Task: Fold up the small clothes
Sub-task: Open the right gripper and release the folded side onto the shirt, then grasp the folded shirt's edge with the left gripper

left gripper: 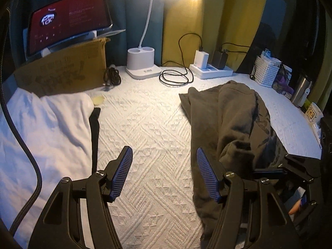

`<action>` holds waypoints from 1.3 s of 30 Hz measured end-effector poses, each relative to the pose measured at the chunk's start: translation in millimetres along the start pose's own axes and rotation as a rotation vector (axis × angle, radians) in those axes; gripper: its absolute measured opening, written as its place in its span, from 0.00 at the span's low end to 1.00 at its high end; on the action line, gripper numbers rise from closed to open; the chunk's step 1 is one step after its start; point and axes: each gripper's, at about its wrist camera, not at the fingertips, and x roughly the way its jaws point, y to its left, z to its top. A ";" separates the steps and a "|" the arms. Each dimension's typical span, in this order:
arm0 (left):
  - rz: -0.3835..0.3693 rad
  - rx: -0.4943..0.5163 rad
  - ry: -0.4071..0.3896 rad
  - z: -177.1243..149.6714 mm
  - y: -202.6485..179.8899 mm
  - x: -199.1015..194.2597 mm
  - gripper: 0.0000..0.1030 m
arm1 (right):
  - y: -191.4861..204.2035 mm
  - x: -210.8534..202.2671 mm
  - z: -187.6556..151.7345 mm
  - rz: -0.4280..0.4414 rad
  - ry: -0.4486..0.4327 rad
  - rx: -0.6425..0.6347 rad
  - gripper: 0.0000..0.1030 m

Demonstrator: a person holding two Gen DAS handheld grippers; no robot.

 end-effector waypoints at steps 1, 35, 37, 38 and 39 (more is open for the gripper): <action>0.002 0.008 -0.004 2.9 -3.2 -0.9 0.63 | -3.7 -6.4 -0.7 -0.006 -0.012 0.007 0.81; -0.047 0.489 0.147 79.3 -205.0 113.4 0.63 | -237.7 -88.4 -71.9 -0.219 -0.182 0.432 0.81; -0.044 0.506 0.158 80.9 -209.6 122.2 0.63 | -244.8 -89.7 -73.6 -0.226 -0.187 0.441 0.81; -0.040 0.515 0.160 81.5 -212.1 126.6 0.63 | -249.0 -89.9 -74.2 -0.232 -0.187 0.447 0.81; -0.039 0.526 0.161 82.5 -213.9 130.4 0.63 | -252.6 -90.0 -74.8 -0.237 -0.186 0.452 0.81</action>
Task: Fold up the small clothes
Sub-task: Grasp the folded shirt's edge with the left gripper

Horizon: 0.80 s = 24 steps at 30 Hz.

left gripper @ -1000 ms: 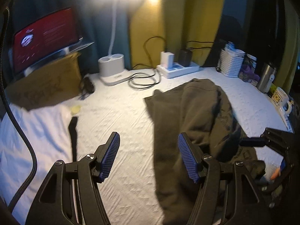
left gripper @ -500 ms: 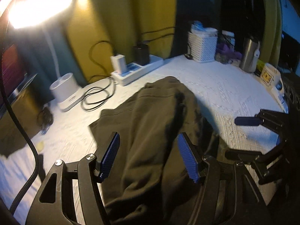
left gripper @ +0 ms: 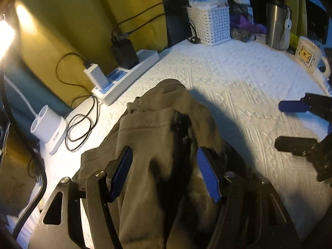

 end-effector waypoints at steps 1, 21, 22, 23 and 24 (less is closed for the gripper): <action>-0.002 0.008 -0.003 1.6 -0.5 2.4 0.63 | -2.7 1.1 1.2 -0.006 0.003 0.006 0.81; -0.060 -0.128 -0.065 -1.9 37.6 0.5 0.05 | -13.9 16.7 7.8 -0.061 0.039 0.017 0.81; -0.063 -0.135 -0.072 -2.1 40.8 -2.1 0.05 | -12.9 16.3 8.6 -0.064 0.039 0.015 0.81; -0.068 -0.140 -0.078 -2.2 43.1 -3.3 0.05 | -11.6 16.0 9.5 -0.065 0.038 0.012 0.81; -0.080 -0.149 -0.089 -2.1 44.7 -5.7 0.05 | -10.2 15.7 10.6 -0.067 0.037 0.009 0.81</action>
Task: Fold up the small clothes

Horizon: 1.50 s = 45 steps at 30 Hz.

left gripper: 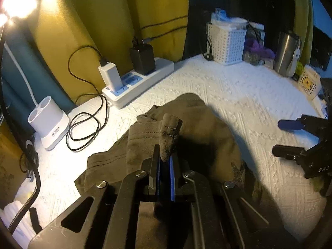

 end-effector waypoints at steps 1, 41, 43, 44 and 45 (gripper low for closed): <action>-0.015 -0.008 -0.001 0.5 0.3 -0.7 0.06 | 1.4 -0.3 1.0 -0.004 0.000 -0.003 0.81; 0.090 -0.221 0.042 -49.0 127.0 14.4 0.11 | 66.1 30.7 38.5 -0.042 0.050 -0.130 0.81; 0.088 -0.227 0.044 -50.4 129.0 11.5 0.13 | 71.3 33.6 39.2 -0.046 0.058 -0.138 0.81; 0.100 -0.225 0.036 -50.6 129.5 7.6 0.17 | 74.1 34.5 39.2 -0.047 0.062 -0.143 0.81; 0.102 -0.229 0.030 -51.0 130.4 4.6 0.20 | 75.9 34.5 39.1 -0.047 0.063 -0.146 0.81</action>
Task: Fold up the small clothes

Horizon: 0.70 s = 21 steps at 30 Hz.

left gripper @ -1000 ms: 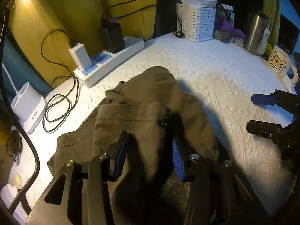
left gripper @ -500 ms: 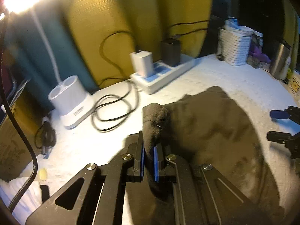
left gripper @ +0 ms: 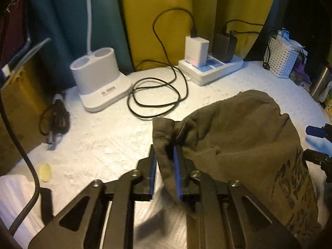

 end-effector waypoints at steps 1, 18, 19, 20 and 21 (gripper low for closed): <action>-0.002 -0.005 -0.006 0.0 1.8 -3.5 0.21 | 2.5 0.0 0.4 0.000 0.001 -0.005 0.81; -0.160 0.008 0.031 -56.6 -32.2 -62.0 0.49 | 30.7 -19.7 -11.2 -0.007 -0.020 -0.047 0.81; -0.165 0.003 0.037 -60.4 -32.9 -63.3 0.49 | 32.1 -21.1 -12.6 -0.007 -0.021 -0.049 0.81; -0.168 0.000 0.042 -65.8 -34.2 -65.2 0.49 | 33.8 -22.7 -14.2 -0.007 -0.023 -0.050 0.81; -0.168 -0.001 0.048 -69.2 -35.1 -66.2 0.49 | 35.1 -23.7 -15.4 -0.007 -0.023 -0.052 0.81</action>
